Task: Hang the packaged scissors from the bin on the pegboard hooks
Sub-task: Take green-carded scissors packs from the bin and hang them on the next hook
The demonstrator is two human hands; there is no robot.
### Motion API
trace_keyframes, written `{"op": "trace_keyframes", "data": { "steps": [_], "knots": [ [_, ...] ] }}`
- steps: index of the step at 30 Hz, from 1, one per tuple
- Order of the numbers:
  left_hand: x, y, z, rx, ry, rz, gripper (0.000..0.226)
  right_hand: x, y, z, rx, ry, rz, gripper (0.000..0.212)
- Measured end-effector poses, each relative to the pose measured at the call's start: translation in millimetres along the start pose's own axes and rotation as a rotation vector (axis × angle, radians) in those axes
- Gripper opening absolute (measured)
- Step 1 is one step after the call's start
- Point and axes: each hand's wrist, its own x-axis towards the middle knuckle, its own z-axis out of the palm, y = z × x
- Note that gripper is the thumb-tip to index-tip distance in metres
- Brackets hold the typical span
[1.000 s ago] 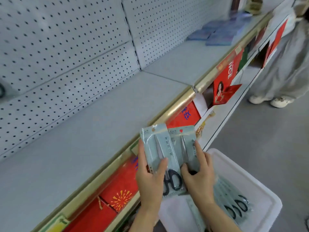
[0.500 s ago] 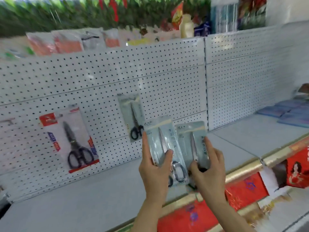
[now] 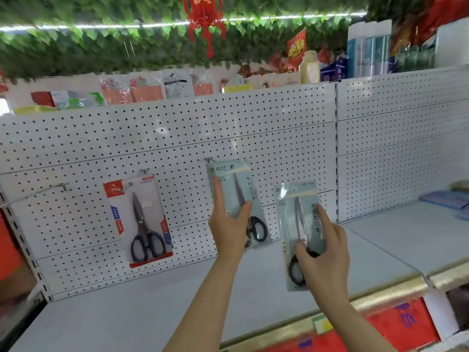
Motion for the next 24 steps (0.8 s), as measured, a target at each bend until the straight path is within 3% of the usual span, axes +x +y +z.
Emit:
{"op": "trace_keyframes", "data": {
  "steps": [12, 16, 19, 21, 24],
  "knots": [
    [24.4, -35.9, 1.9, 0.078, 0.02, 0.001, 0.092, 9.4, -4.3, 30.2, 0.032, -0.077, -0.034, 0.076],
    [27.6, -46.6, -3.6, 0.125, 0.009, 0.011, 0.078, 16.0, -11.6, 50.9, 0.061, -0.11, -0.036, 0.075],
    [31.6, -42.0, -12.3, 0.235, 0.114, 0.134, 0.056, 26.7, -22.3, 69.6, 0.073, -0.136, -0.07, 0.076],
    [39.4, -30.2, -18.3, 0.195, 0.154, 0.208, 0.052, 35.2, -29.0, 82.6, 0.093, -0.157, -0.085, 0.076],
    [52.6, -5.1, -21.1, 0.154, 0.032, 0.234, 0.057, 43.9, -34.6, 103.4, 0.118, -0.183, -0.085, 0.076]
  ]
}}
